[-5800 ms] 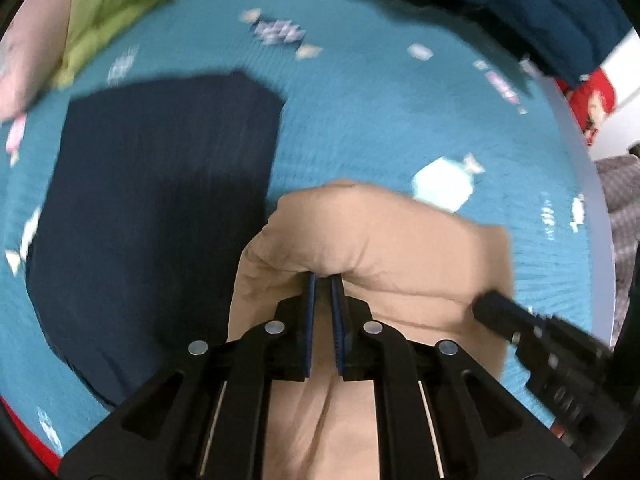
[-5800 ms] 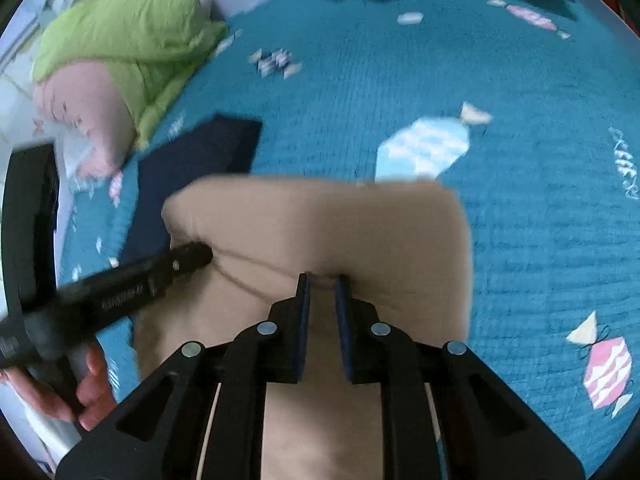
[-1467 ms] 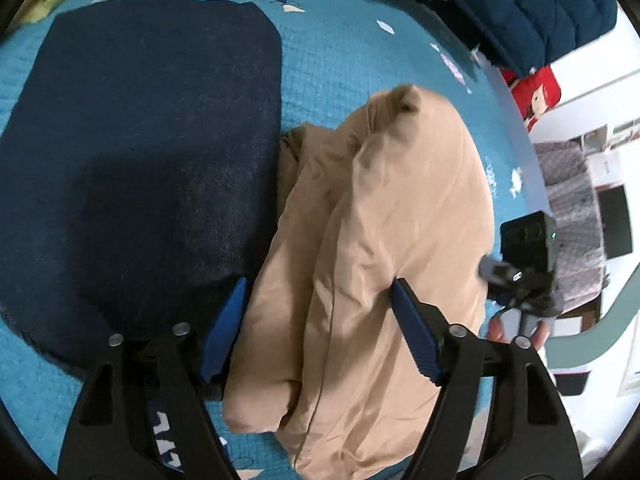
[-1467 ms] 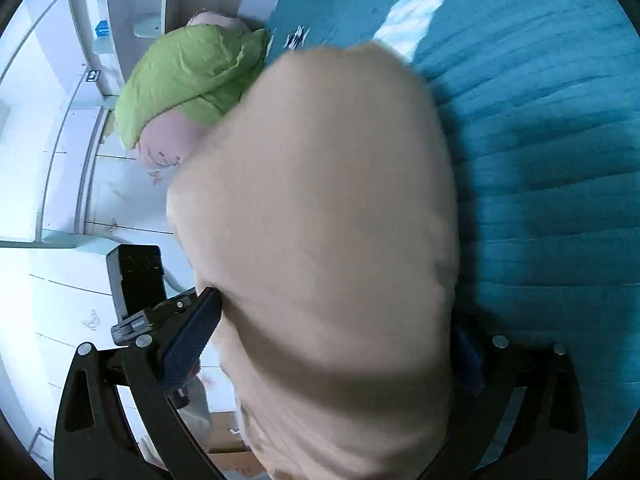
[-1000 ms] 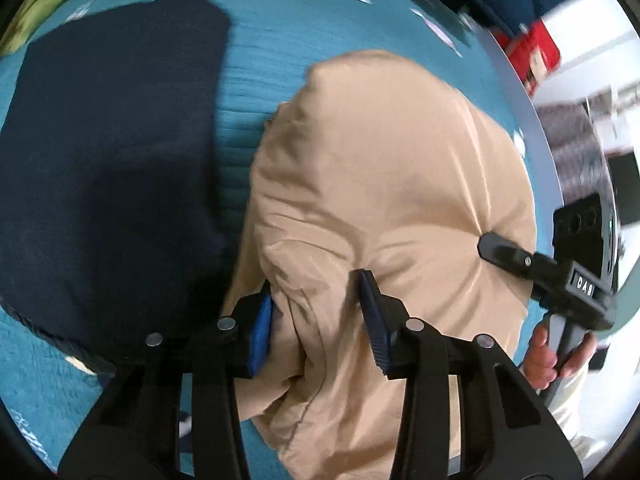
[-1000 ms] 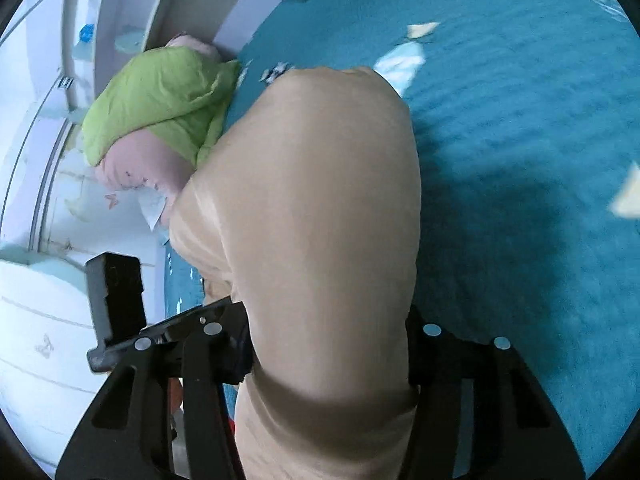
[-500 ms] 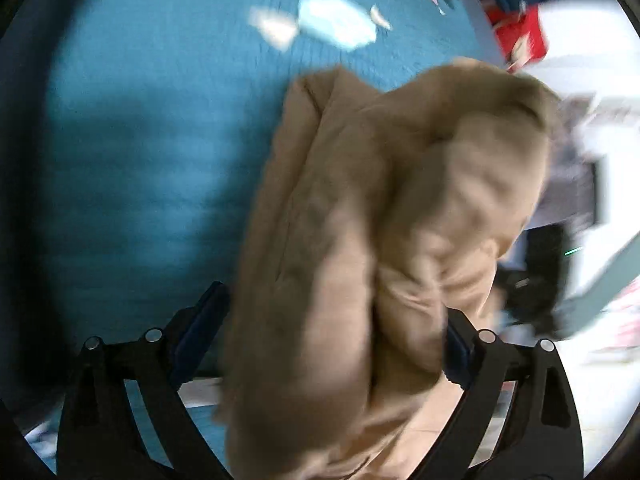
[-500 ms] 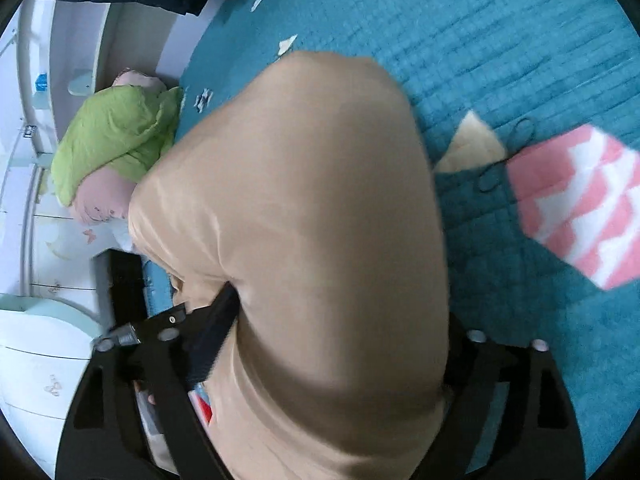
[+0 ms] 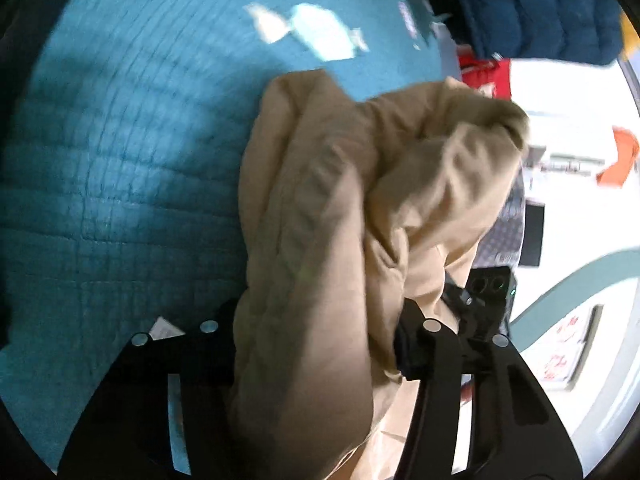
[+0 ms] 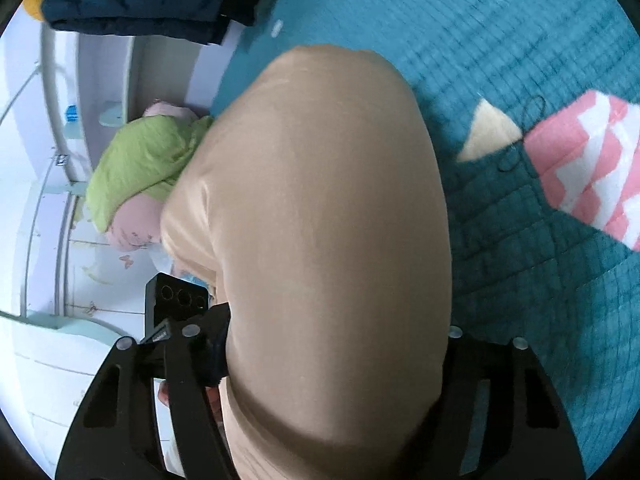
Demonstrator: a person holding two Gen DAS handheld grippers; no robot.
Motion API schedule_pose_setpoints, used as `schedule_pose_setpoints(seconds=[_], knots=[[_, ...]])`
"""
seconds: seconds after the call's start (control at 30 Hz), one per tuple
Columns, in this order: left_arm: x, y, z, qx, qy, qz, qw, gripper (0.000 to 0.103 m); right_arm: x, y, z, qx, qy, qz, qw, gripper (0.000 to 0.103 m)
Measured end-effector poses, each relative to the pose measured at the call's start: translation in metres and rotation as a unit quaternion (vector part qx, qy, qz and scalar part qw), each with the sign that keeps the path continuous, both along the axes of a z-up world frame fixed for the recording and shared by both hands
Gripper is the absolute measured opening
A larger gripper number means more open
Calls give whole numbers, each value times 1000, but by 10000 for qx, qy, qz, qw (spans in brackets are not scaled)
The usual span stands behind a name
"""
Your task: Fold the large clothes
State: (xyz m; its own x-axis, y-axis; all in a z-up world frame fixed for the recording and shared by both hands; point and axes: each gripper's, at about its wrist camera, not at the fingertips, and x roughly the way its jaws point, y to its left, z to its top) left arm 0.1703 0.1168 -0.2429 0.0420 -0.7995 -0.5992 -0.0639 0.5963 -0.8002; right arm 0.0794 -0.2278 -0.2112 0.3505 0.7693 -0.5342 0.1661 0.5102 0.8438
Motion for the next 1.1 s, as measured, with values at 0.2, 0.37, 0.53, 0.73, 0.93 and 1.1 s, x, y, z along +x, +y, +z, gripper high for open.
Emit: schedule_pose_setpoints(seconds=[0.2, 0.37, 0.53, 0.73, 0.93, 1.1], knots=[[-4, 18, 45, -96, -407, 94, 9991, 52, 9, 18, 41, 286, -363, 95, 9989, 63], [-13, 52, 101, -125, -836, 369, 9957, 52, 30, 45, 87, 336, -765, 457, 9955, 63], [-18, 114, 162, 77, -1329, 866, 9873, 52, 70, 107, 133, 503, -1160, 991, 9870, 63], [-11, 194, 203, 393, -1503, 1555, 9755, 52, 116, 193, 158, 646, -1294, 1513, 9778, 65], [7, 251, 196, 702, -1315, 2030, 9678, 54, 146, 272, 141, 592, -1184, 1737, 9759, 67], [39, 299, 152, 1090, -1008, 2342, 9608, 56, 167, 326, 90, 422, -973, 1895, 9761, 67]])
